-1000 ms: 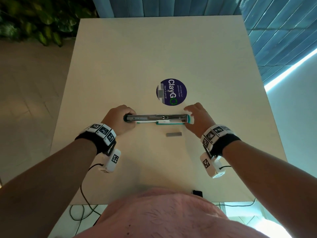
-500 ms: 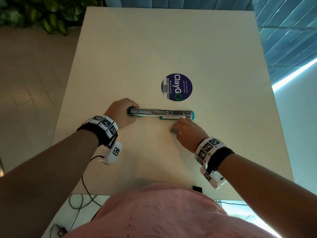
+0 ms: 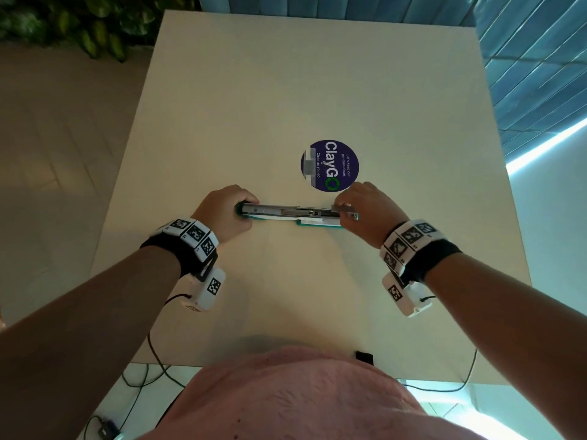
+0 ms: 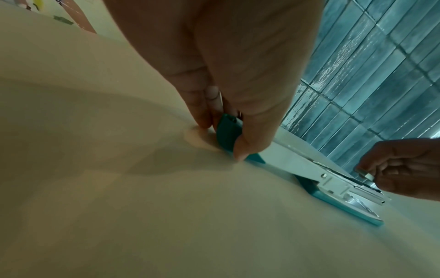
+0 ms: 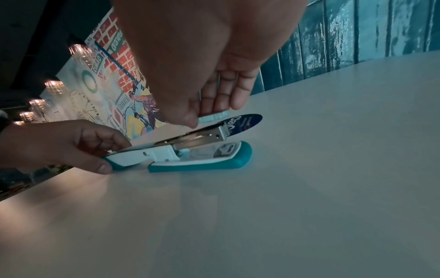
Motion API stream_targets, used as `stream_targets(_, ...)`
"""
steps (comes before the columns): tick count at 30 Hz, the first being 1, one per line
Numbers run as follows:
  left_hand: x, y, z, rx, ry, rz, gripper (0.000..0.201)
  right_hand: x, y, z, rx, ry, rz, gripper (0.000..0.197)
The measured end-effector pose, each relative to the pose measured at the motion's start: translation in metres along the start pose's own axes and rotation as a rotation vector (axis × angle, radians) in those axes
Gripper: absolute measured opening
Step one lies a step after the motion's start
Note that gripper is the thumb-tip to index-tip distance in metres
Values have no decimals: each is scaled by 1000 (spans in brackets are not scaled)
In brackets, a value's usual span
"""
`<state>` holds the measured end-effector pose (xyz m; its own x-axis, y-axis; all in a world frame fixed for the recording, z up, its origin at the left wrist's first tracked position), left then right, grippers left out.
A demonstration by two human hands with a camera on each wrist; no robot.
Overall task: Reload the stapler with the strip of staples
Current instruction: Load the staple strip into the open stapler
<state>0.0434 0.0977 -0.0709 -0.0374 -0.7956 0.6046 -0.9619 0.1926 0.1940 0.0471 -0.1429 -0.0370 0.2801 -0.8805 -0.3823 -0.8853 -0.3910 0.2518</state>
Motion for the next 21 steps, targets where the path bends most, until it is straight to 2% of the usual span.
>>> stream_targets(3,-2,1,1,-6,5,1,34,1,-4,5,-51,44,5,19)
stream_targets(21,-1,3,-1,7,28,4,35,-2,-4,7,-95,32,10,28)
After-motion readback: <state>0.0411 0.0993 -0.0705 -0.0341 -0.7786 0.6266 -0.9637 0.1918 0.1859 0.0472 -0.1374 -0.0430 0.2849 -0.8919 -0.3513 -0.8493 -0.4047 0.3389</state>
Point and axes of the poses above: each hand's wrist, its own y-axis away from the middle knuckle, its own z-axis out of the palm, x = y × z, the point moved 7 cm from there along -y, towards the middle knuckle, and after that the axes turned 1 degree about y, right-handed, at the moved point
